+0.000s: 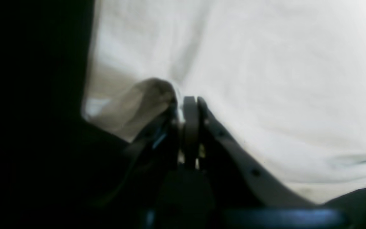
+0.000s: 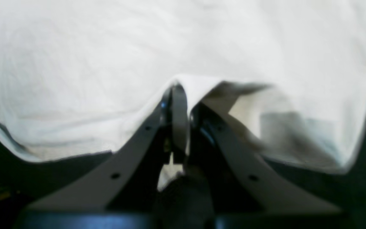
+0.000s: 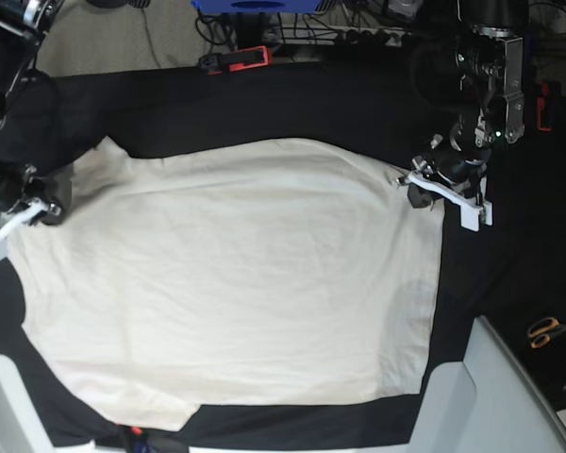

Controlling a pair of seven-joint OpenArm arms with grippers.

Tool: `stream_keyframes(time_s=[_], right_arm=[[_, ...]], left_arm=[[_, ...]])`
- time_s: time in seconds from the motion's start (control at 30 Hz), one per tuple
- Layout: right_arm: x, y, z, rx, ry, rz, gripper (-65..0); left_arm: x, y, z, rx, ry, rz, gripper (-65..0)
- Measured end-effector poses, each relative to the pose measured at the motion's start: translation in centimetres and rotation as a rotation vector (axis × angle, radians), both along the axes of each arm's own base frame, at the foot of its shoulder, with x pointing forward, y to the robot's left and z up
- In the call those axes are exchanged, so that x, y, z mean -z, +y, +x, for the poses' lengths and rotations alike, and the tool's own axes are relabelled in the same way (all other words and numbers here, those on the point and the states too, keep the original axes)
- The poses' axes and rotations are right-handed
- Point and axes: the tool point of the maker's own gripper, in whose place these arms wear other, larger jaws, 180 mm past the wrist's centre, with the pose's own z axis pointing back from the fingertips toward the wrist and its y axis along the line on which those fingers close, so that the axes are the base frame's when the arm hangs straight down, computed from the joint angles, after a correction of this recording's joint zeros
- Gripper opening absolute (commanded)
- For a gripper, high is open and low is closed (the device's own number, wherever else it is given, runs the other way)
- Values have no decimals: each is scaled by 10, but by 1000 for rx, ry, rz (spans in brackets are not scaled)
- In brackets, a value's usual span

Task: Fold the T-shirt properly
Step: 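Lift the collar edge with both grippers and fold it toward the hem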

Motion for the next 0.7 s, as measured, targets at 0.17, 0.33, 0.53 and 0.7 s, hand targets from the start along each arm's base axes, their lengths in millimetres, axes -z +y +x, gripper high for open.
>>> stream_keyframes(time_s=[0.17,0.33,0.53,0.7], right_arm=[[6,-4,16,5,-3,3,-647],[7,-6,33,4,-32,5,-647],[13,-8,49,26,-48,15,-647],[14,-7,59,30,-59,21,-647]], left_arm=[[-4,1,22,18,2,16,-650],[7,8,22,6,44,21,-650],[6,13,40,-17,30,9,-650],[13,17,44,-21,57,21,-650]])
